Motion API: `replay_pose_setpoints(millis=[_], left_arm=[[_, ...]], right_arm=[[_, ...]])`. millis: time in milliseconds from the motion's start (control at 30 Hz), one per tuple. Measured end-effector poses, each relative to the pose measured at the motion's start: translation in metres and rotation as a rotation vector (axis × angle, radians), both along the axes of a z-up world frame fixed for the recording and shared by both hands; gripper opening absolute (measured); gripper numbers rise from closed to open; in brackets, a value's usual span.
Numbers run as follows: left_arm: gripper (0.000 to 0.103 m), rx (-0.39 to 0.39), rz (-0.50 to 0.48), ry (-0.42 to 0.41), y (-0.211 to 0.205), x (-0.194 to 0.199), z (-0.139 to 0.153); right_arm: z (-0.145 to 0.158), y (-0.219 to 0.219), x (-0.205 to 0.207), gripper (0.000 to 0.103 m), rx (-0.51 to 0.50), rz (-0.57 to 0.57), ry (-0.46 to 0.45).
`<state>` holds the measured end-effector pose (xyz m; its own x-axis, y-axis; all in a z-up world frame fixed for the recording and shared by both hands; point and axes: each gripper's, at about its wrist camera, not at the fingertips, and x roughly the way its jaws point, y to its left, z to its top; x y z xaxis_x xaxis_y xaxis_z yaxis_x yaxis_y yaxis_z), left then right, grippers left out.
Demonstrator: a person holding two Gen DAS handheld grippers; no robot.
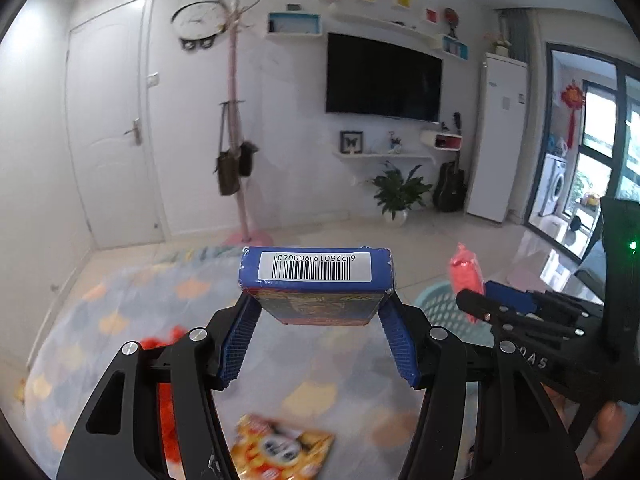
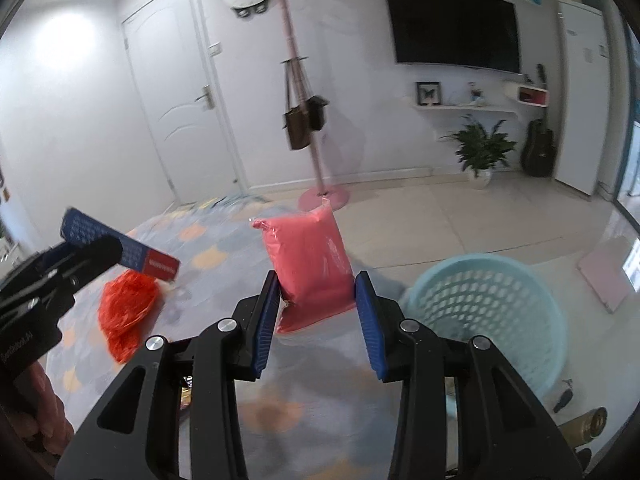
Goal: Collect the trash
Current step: 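Lift the blue box with left while right carries the pink packet toward the basket, then release the blue box into the basket with left while right releases the pink packet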
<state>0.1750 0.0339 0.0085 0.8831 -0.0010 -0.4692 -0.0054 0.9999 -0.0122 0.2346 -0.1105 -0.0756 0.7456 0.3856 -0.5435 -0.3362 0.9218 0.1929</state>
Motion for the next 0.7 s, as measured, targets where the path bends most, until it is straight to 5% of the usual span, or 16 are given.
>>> replay_pose_setpoints(millis=[267,700], left_arm=[[0.057,-0.005,-0.126,0.010,-0.073,0.043,-0.004],[0.057,-0.044,-0.243,0.138,-0.136,0.102,-0.068]], right_arm=[[-0.017,-0.073,0.028,0.035,0.017,-0.148,0.047],[-0.089,-0.146,0.066,0.035,0.022,-0.305,0.226]])
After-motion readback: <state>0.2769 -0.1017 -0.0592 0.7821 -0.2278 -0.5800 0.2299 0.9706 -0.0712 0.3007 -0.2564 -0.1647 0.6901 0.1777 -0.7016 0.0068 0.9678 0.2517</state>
